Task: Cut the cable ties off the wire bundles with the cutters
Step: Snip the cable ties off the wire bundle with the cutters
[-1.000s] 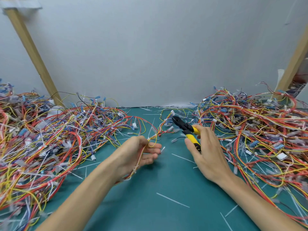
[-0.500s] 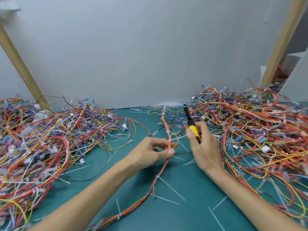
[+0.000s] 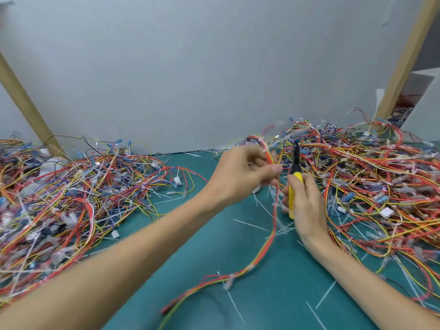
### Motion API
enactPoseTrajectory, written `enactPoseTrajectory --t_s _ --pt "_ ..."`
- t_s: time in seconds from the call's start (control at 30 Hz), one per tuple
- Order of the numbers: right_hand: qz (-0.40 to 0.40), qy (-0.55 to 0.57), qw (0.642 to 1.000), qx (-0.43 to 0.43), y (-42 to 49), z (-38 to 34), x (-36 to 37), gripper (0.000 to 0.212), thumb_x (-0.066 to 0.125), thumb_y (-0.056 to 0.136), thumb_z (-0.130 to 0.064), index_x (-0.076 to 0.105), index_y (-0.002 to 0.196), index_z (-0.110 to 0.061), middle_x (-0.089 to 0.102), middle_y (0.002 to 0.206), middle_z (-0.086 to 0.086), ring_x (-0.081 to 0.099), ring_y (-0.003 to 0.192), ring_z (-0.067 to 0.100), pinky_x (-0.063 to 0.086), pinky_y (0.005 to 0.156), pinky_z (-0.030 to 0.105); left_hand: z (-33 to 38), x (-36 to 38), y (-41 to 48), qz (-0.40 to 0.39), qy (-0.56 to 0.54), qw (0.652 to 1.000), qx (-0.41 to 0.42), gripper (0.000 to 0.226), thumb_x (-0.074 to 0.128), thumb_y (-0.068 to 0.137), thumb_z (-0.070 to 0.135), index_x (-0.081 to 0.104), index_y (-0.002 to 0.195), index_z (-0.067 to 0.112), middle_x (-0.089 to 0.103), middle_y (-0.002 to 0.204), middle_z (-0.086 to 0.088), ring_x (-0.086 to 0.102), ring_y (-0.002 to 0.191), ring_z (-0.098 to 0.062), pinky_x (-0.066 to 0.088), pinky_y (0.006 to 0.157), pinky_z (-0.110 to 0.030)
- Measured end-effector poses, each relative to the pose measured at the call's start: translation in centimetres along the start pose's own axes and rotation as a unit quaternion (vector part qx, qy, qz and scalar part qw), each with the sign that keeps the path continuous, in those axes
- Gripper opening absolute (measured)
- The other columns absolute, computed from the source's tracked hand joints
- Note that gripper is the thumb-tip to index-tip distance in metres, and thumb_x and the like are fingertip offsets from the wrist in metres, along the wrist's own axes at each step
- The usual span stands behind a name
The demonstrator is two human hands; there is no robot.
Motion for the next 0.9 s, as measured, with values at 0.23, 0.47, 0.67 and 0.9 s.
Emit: enactPoseTrajectory --t_s 0.23,0.47,0.67,0.9 --pt "-0.026 0.013 1.000 0.005 -0.1 -0.2 0.3 0.027 0.050 0.085 -0.052 0.057 0.088 -0.026 0.063 0.072 -0.003 0.059 0.062 0.015 0.051 0.057 0.040 -8.2 0.0 -5.2 0.118 -0.063 0.984 -0.114 0.011 0.066 0.090 0.010 0.058 0.088 0.003 0.066 0.073 -0.010 0.070 0.059 -0.015 0.057 0.060 -0.024" --pt "-0.059 -0.060 0.995 -0.046 -0.5 -0.7 0.9 0.031 0.050 0.079 -0.064 0.057 0.089 -0.035 0.064 0.073 0.001 0.060 0.065 0.020 0.053 0.066 0.051 -8.5 -0.9 -7.2 0.130 0.132 0.982 -0.025 0.021 0.065 0.091 0.027 0.054 0.082 0.012 0.064 0.066 0.000 0.061 0.059 -0.016 0.048 0.062 -0.024" --pt "-0.073 -0.109 0.990 -0.058 -0.7 -0.7 0.9 0.049 0.049 0.076 -0.070 0.061 0.100 -0.029 0.066 0.080 -0.005 0.064 0.079 0.022 0.054 0.074 0.051 -9.2 -1.6 -7.3 0.171 0.178 0.969 -0.020 0.032 0.068 0.087 0.042 0.054 0.067 0.022 0.038 0.051 0.010 0.038 0.051 -0.007 0.032 0.053 -0.016" --pt "-0.081 -0.124 0.987 -0.062 -0.9 -1.1 1.0 0.052 0.047 0.075 -0.071 0.060 0.099 -0.027 0.065 0.077 -0.002 0.063 0.077 0.024 0.052 0.075 0.049 -9.5 -2.0 -7.5 0.198 0.200 0.958 -0.054 0.032 0.067 0.084 0.047 0.053 0.063 0.028 0.031 0.047 0.007 0.039 0.052 -0.009 0.029 0.052 -0.017"
Point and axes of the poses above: each hand's wrist, its own y-axis towards the middle knuckle, its own x-axis out of the palm, z = x × y, the point moved 4 cm from there along y, towards the middle knuckle
